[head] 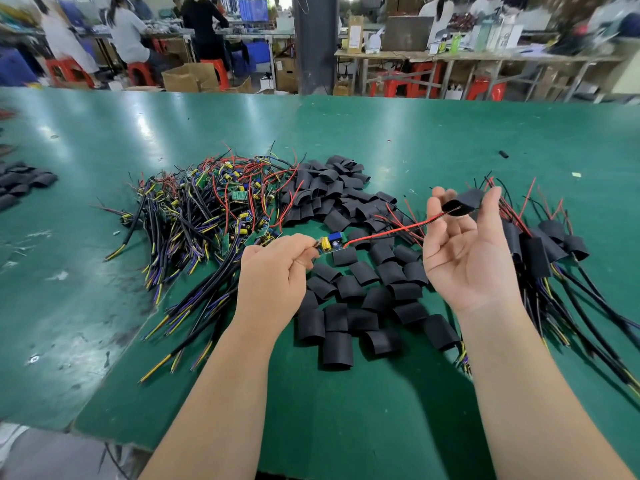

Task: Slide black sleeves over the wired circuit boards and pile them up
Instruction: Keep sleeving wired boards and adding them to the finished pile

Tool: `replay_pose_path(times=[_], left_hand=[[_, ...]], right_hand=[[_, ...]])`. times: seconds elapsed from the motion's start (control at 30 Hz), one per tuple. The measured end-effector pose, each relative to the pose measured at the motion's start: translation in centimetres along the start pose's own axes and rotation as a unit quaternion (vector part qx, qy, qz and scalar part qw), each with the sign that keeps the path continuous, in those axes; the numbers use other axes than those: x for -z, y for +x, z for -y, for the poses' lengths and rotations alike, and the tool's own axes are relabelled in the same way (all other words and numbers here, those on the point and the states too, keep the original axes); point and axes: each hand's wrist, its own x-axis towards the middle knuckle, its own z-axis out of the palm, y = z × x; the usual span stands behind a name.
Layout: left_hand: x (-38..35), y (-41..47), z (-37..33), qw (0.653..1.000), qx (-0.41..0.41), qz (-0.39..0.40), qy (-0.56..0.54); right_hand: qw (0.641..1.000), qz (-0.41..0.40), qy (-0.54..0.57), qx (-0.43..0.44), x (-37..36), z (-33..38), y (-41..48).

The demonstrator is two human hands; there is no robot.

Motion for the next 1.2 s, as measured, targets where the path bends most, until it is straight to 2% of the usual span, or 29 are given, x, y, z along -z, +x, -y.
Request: replay_pose_path(times=[0.17,0.33,0.4,0.6,0.77,1.0,1.13,1.2], left_hand=[[0.0,0.1,0.0,1.0,-0.007,-0.003,-0.004],[0.0,0.1,0.1,1.0,-0.007,-0.007,-0.007],[-0.1,0.0,0.1,1.0,-0.012,-0.01,-0.015],[-0.3,0.3,0.2,0.997,-0.044,-0.011,-0.055],[-0.5,0.1,0.0,0.997,-0.028,0.002,-0.066],[-0.5,0.0,-0.3,0.998,-0.019,0.005,-0.052],[-0.7,-0.2,-0.3,0.999,-0.027,0.004,-0.017],[-0.8,-0.2,-0.3,1.0,-0.028,0.004,-0.012]], right_hand=[[1.0,0.013,-0.023,0.015,0.1,-0.1,0.0],[0.977,0.079,-0.191,0.045,0.2,-1.3,0.0],[0.969,0.107,-0.222,0.033,0.1,-2.5,-0.2],[0.953,0.168,-0.252,0.011,0.3,-4.0,-0.1],[0.954,0.209,-0.213,-0.013,0.7,-3.9,-0.1],[0.94,0.201,-0.277,0.007,0.7,-4.4,-0.3],[0.904,0.204,-0.373,0.038,0.7,-4.9,-0.4],[0.898,0.206,-0.388,0.032,0.7,-5.1,-0.5]])
